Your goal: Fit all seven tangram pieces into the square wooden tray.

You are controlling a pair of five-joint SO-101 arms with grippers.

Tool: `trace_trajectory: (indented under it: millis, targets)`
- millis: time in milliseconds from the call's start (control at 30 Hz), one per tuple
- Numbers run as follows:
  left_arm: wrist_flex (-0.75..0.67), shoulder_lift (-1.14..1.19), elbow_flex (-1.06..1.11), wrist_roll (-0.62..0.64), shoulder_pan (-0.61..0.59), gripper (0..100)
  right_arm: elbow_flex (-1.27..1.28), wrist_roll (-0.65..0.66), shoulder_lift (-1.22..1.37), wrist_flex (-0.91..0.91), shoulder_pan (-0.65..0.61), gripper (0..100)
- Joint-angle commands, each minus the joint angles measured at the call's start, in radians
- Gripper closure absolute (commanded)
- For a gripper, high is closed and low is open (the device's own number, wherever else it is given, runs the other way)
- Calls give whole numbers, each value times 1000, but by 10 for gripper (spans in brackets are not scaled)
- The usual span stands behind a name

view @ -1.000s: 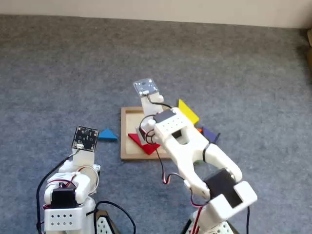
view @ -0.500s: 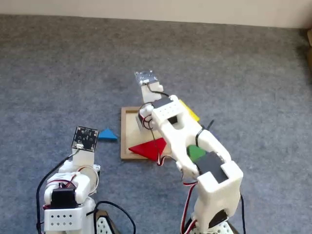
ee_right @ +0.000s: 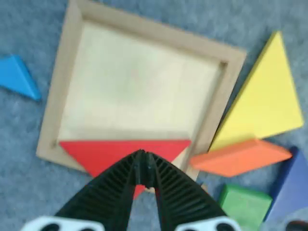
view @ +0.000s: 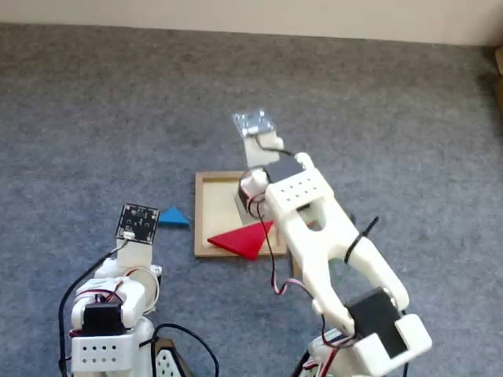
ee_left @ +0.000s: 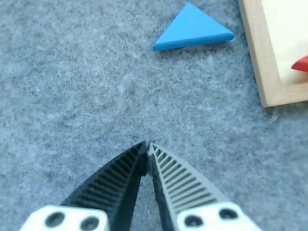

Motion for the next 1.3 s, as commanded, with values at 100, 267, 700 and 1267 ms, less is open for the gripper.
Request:
trace_trajectory:
  millis: [100, 267, 700, 1267]
  targets:
    - [3, -28, 21, 9, -4, 964, 148, -11, -70, -30, -114, 994]
    - [3, -28, 21, 9, -4, 964, 257, -81, -68, -231, -117, 994]
    - [3, -28, 21, 9, -4, 964, 286, -84, 13, -398, -113, 994]
    - [3, -28, 21, 9, -4, 964, 8, 21, 300, -418, 10, 994]
